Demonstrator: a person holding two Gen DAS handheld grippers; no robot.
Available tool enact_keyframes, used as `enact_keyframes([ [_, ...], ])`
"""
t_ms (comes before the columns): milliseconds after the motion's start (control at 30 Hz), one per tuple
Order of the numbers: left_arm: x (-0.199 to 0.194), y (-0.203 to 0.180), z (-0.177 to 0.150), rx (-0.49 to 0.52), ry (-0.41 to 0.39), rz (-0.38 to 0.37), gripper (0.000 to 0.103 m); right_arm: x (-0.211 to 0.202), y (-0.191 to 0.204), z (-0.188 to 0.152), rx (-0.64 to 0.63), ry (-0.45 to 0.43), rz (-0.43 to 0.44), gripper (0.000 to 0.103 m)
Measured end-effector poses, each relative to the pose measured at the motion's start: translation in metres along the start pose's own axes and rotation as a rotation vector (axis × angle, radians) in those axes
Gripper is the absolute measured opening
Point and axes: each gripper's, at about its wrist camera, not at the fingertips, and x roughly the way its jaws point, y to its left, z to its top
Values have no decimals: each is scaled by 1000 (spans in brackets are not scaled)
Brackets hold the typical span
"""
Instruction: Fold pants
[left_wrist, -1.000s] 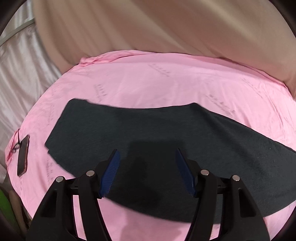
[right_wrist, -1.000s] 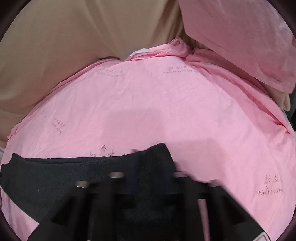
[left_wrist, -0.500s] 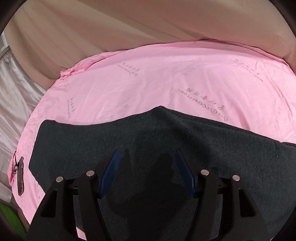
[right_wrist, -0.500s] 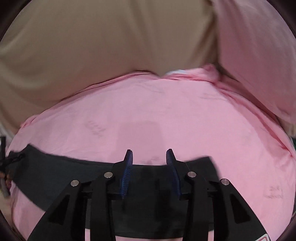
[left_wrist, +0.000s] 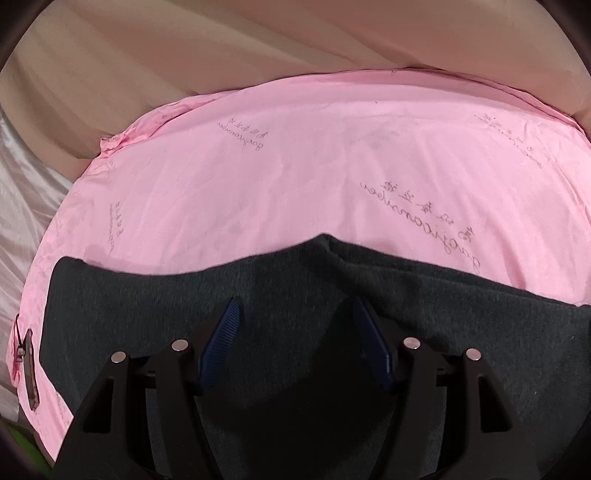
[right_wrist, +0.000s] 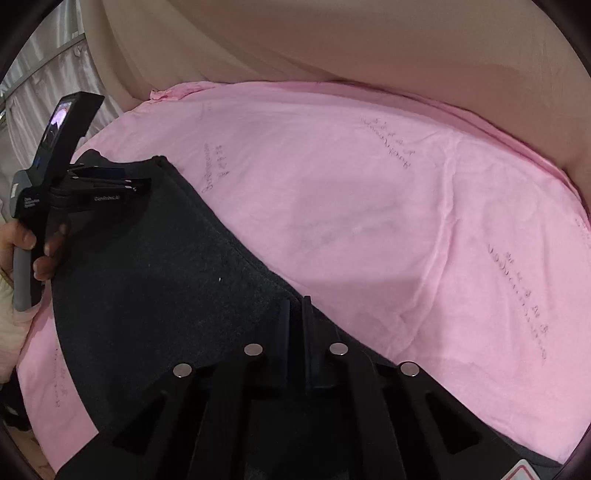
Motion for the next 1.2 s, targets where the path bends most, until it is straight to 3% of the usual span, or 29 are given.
enact_keyframes([
  [133,7,-4,10,0,-26,38,67,19,-15,3,76,13,12,4],
  [233,6,-3,12,-5,-20,43,68,1,-18,-1,115,1,34,20],
  [300,-4,3,10,-18,-25,23,67,-36,-27,-17,119,-92,54,35],
  [400,-37,15,1,-22,-90,15,67,-99,-75,-73,252,-192,-66,41],
  [533,-76,16,-17,26,-157,20,68,-175,-172,-201,660,-261,-338,44],
  [567,-84,14,-22,37,-166,10,68,-186,-191,-227,759,-272,-370,46],
  [633,-98,3,-31,60,-175,-19,70,-202,-222,-269,908,-275,-392,46],
  [733,-114,-20,-43,88,-177,-65,70,-200,-244,-286,922,-270,-366,46],
  [800,-119,-35,-49,102,-174,-88,71,-189,-249,-284,904,-265,-311,40],
  [833,-121,-44,-52,107,-168,-100,71,-178,-251,-277,889,-249,-268,29],
  [867,-121,-49,-54,110,-163,-105,71,-172,-250,-272,868,-224,-259,5],
  [1033,-122,-60,-62,127,-141,-98,71,-218,-239,-269,799,-296,-339,3],
  [1100,-117,-62,-65,141,-132,-88,71,-200,-259,-283,820,-202,-369,3],
  [1133,-111,-62,-66,142,-119,-78,71,-181,-269,-295,844,-110,-375,1],
  [1167,-107,-62,-67,137,-111,-75,71,-172,-272,-304,861,-78,-394,0],
  [1200,-103,-61,-68,129,-99,-76,71,-180,-269,-307,871,-132,-385,2],
])
